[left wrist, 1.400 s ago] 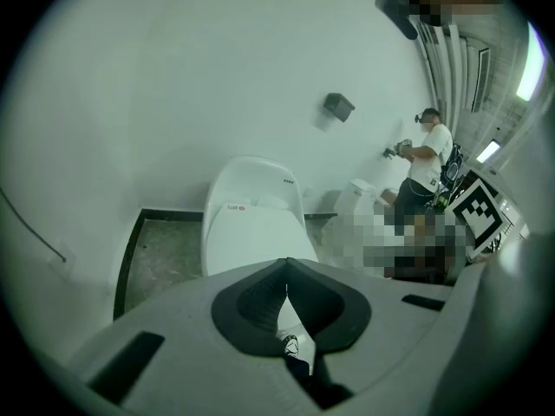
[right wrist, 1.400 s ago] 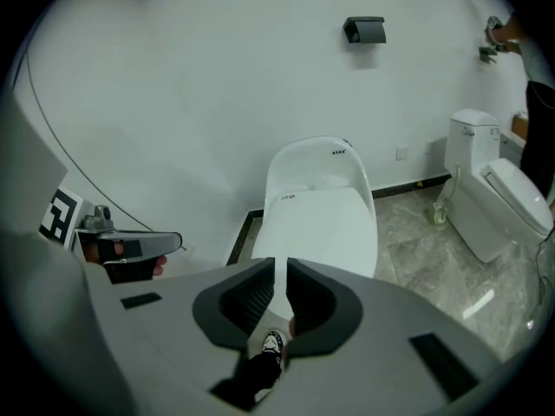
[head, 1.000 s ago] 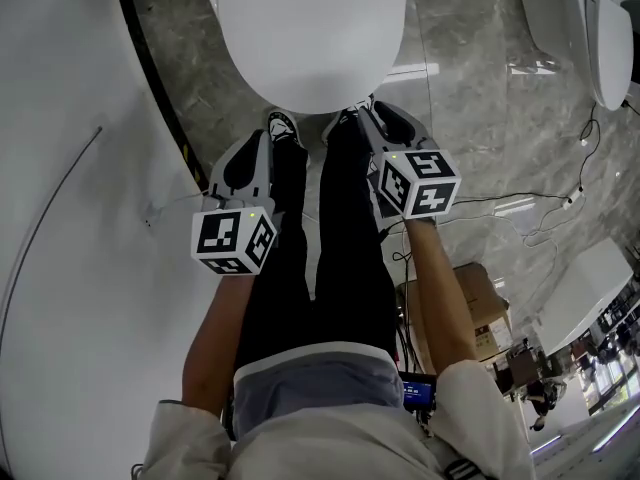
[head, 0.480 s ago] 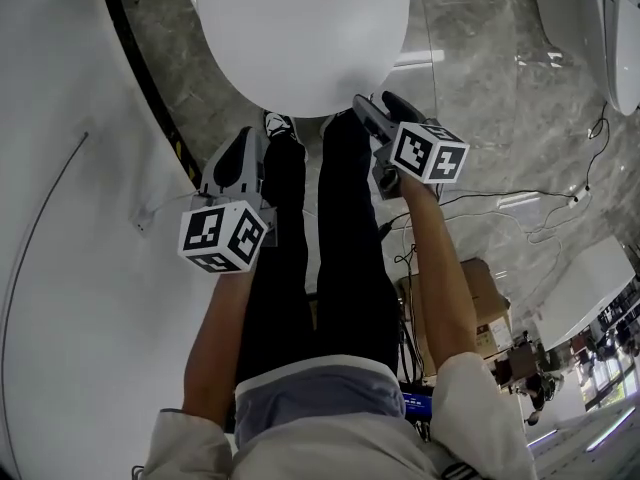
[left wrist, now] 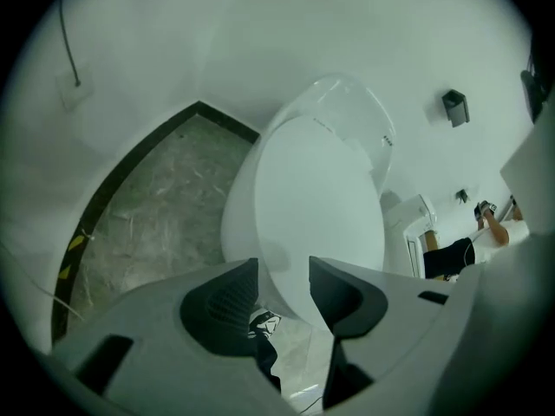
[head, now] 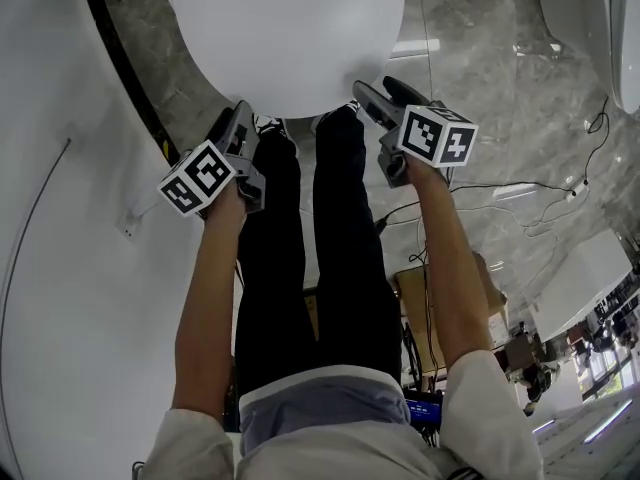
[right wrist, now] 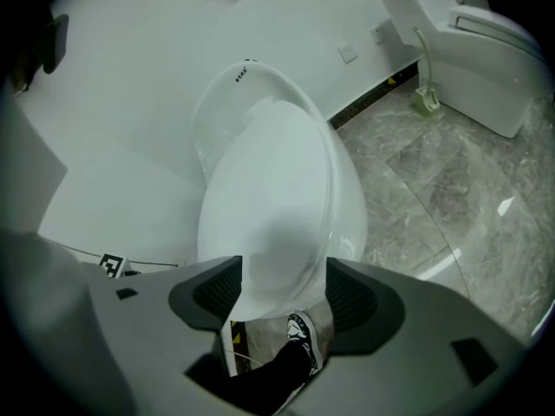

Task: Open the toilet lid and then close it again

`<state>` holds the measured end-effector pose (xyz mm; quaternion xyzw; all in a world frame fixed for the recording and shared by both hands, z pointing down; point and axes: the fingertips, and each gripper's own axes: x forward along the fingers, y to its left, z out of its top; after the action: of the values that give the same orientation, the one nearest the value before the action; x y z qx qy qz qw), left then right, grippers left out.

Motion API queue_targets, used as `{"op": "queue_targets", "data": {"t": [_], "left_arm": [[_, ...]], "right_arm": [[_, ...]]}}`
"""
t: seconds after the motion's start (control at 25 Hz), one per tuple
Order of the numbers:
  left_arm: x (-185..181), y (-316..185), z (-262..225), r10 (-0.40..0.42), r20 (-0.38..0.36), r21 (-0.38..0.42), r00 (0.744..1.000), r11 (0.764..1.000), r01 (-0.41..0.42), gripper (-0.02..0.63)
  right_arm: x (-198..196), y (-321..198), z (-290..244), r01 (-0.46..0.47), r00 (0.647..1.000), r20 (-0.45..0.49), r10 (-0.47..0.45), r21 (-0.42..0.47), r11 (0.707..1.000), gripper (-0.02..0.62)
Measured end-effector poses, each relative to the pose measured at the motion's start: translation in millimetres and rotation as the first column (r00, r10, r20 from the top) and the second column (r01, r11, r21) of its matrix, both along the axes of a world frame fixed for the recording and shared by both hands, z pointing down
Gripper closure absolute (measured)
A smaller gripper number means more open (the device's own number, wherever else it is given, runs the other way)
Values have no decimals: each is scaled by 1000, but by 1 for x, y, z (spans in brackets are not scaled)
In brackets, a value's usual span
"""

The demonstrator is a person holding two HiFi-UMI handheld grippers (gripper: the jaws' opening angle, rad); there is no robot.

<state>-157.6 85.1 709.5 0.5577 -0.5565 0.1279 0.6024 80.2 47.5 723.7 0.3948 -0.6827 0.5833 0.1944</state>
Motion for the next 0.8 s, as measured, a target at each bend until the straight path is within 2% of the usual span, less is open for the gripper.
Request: {"op": "queue_targets", "data": {"t": [0.16,0.28,0.48,0.64,0.8], "left_arm": [[-3,-10,18,-76,-89,-11,993,997,75,419],[-1,-18,20,-93,-135,5,987,995,95,402],[3,-16,21,-41,-106,34,994,998,44,402],[-1,-15,15,-63,-62,27,996,998,64,402],[-3,-15,13,-81,-49,28,995,996,83,403]], "right_arm": [[-1,-7,9,-19,999,30,19,-16,1000,331],[-1,-14,14,-35,998,43,36,-29,999,331],[2,-12,21,-27,999,18,27,-33,999,331],[-6,-13,14,-53,998,-19,53,-31,998,332],[-10,-13,12,-82,996,-34,81,-36,996,333]]}}
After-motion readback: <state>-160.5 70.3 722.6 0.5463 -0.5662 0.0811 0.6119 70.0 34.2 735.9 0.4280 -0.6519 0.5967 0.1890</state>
